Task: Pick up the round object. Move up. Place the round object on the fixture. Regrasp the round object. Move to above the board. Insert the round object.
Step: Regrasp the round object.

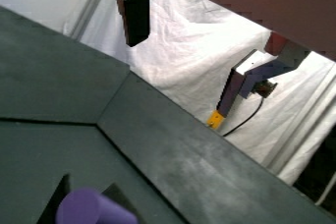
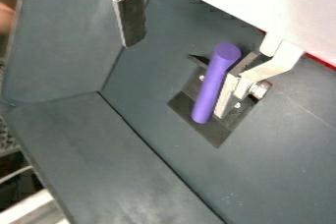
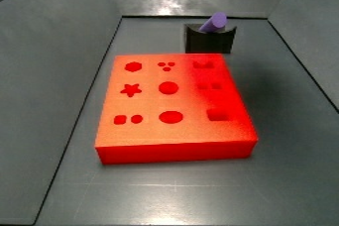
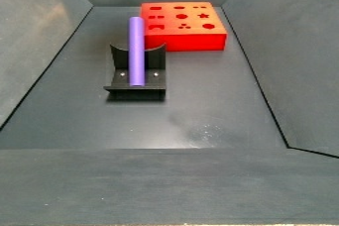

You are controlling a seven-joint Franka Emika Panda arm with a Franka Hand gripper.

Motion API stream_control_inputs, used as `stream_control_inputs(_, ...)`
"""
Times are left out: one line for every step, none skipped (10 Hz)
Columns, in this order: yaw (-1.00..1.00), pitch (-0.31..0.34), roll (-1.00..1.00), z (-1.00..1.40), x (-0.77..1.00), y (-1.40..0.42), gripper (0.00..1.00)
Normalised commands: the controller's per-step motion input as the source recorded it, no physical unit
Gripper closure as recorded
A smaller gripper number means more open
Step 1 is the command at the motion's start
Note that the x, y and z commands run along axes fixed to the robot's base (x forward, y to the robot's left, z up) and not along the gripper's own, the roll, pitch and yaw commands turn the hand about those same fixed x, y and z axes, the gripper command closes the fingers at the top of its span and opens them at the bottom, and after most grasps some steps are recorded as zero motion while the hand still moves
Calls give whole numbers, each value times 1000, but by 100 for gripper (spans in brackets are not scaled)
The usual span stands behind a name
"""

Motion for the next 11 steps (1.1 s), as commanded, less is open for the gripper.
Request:
stream_control_inputs(156,-2,65,-1000,49,42,0)
stream_control_inputs(143,-46,58,-1000,57,40,0)
stream_control_inputs(122,-80,55,-1000,64,39,0)
stream_control_inputs(88,-104,64,-1000,73,35,0)
stream_control_inputs(60,-108,65,-1000,81,34,0)
stream_control_inputs(31,-109,66,-1000,90,31,0)
stream_control_inputs(7,-99,67,-1000,97,28,0)
stream_control_inputs(-17,-78,64,-968,108,24,0)
stream_control_inputs(-29,-61,61,-797,101,16,0)
stream_control_inputs(-37,-31,67,-570,88,3,0)
stream_control_inputs(-36,-10,67,-409,83,-3,0)
